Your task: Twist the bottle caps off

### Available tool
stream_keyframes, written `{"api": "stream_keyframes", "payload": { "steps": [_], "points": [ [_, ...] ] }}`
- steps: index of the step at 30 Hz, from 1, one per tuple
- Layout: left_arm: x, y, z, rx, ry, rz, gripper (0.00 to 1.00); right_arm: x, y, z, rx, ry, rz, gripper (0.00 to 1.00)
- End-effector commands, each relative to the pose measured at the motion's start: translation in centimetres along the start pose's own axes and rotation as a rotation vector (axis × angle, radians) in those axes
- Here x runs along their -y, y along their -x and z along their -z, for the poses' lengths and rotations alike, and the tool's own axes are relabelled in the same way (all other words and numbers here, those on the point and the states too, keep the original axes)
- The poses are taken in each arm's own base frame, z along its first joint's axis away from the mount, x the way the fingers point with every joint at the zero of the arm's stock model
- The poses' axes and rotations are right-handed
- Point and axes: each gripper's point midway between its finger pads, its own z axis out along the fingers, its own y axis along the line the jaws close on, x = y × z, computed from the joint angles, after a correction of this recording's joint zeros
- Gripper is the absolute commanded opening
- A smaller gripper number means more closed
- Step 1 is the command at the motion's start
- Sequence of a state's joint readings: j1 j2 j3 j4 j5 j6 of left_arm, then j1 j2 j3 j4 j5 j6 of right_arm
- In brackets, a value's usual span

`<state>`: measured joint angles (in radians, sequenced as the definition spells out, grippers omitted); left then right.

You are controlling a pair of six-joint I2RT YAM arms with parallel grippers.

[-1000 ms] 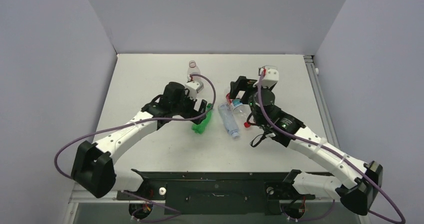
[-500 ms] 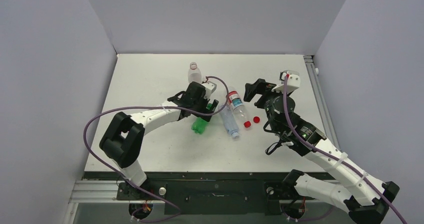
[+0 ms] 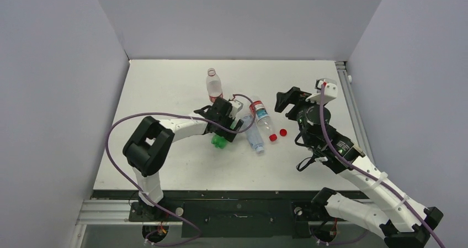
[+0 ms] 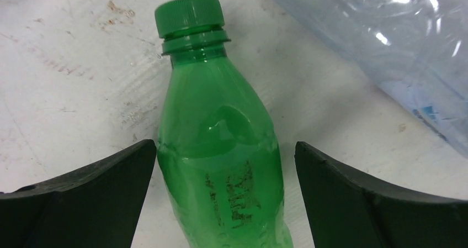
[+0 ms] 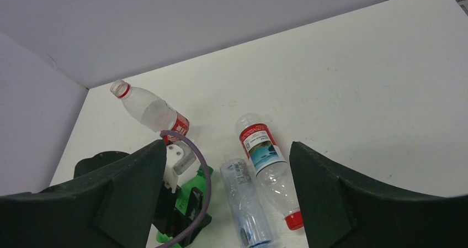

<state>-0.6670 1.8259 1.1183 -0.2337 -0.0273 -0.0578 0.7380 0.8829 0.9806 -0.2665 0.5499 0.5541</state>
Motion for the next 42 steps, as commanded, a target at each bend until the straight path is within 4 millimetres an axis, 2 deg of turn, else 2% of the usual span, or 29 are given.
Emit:
{"api": "stream_keyframes", "payload": {
  "steps": [1, 4, 6, 8, 10, 14, 16, 17, 18, 19, 20, 21, 22, 23, 24, 26, 27, 29, 31, 34, 37, 39, 40, 41, 42],
  "points": [
    [0.2, 0.9, -0.1, 0.01, -0.023, -0.005, 0.9, 0.2, 1.2, 0.8, 0.023, 0.009, -0.039, 0.75],
    [0.8, 0.9, -0.1, 0.017, -0.059, -0.019, 0.78, 0.2, 1.5, 1.0, 0.027, 0.013, -0.044, 0.72],
    [0.9, 1.1, 0.2, 0.023, -0.07, -0.029, 0.55, 0.1, 1.4, 1.0, 0.024, 0.014, -0.046, 0.69],
    [1.2, 1.4, 0.9, 0.033, -0.083, -0.034, 0.4, 0.0, 1.3, 0.9, 0.018, 0.018, -0.049, 0.68],
    [1.5, 1.9, 2.0, 0.047, -0.096, -0.038, 0.32, -0.3, 1.2, 0.8, 0.011, 0.024, -0.058, 0.68],
    [2.2, 3.4, 6.1, 0.101, -0.135, 0.002, 0.28, -1.2, 1.4, 0.7, -0.004, 0.048, -0.09, 0.73],
    [3.0, 5.0, 9.5, 0.165, -0.179, 0.061, 0.26, -2.2, 1.7, 0.8, -0.022, 0.077, -0.105, 0.78],
    [3.6, 6.2, 11.9, 0.227, -0.21, 0.076, 0.26, -2.6, 1.6, 0.8, -0.037, 0.091, -0.106, 0.79],
    [4.8, 6.7, 13.4, 0.256, -0.264, 0.094, 0.27, -3.8, 1.9, 0.8, -0.054, 0.132, -0.12, 0.81],
    [5.4, 8.2, 16.1, 0.359, -0.295, 0.084, 0.28, -4.5, 2.0, 0.9, -0.069, 0.156, -0.125, 0.81],
    [6.6, 9.0, 17.7, 0.417, -0.336, 0.047, 0.28, -6.1, 2.2, 1.2, -0.094, 0.218, -0.148, 0.82],
    [7.8, 10.2, 20.5, 0.531, -0.378, -0.006, 0.28, -7.0, 2.5, 1.4, -0.1, 0.254, -0.164, 0.82],
    [8.3, 11.4, 22.2, 0.623, -0.385, -0.073, 0.28, -8.6, 2.8, 1.9, -0.123, 0.319, -0.187, 0.83],
    [9.2, 11.5, 24.7, 0.699, -0.404, -0.123, 0.27, -9.6, 3.2, 2.3, -0.121, 0.361, -0.206, 0.83],
    [9.5, 12.2, 26.1, 0.767, -0.4, -0.168, 0.26, -11.2, 3.6, 3.2, -0.14, 0.43, -0.22, 0.83],
    [9.8, 12.3, 29.4, 0.861, -0.402, -0.223, 0.24, -13.7, 4.9, 5.0, -0.133, 0.54, -0.236, 0.83],
    [10.0, 12.3, 29.9, 0.874, -0.401, -0.239, 0.23, -14.6, 5.8, 5.9, -0.122, 0.582, -0.239, 0.83],
    [10.0, 12.0, 31.2, 0.907, -0.402, -0.274, 0.21, -17.0, 6.4, 8.0, -0.125, 0.678, -0.222, 0.84],
    [10.2, 12.0, 32.7, 0.953, -0.406, -0.322, 0.19, -18.6, 6.8, 9.2, -0.135, 0.732, -0.218, 0.84],
    [10.5, 12.1, 35.1, 1.019, -0.407, -0.413, 0.17, -20.1, 7.4, 10.5, -0.136, 0.789, -0.214, 0.85],
    [10.7, 11.9, 36.2, 1.037, -0.42, -0.464, 0.12, -21.7, 7.7, 11.9, -0.134, 0.846, -0.209, 0.84],
    [10.9, 11.6, 36.7, 1.044, -0.435, -0.476, 0.12, -22.4, 7.5, 12.0, -0.144, 0.849, -0.192, 0.82],
    [10.9, 11.6, 37.0, 1.052, -0.438, -0.476, 0.12, -22.4, 7.8, 11.9, -0.142, 0.834, -0.187, 0.8],
    [10.9, 11.6, 37.3, 1.061, -0.436, -0.484, 0.11, -22.5, 6.8, 11.7, -0.164, 0.819, -0.161, 0.78],
    [10.9, 11.5, 37.7, 1.074, -0.438, -0.493, 0.11, -22.3, 7.0, 11.3, -0.152, 0.789, -0.153, 0.76]
  ]
}}
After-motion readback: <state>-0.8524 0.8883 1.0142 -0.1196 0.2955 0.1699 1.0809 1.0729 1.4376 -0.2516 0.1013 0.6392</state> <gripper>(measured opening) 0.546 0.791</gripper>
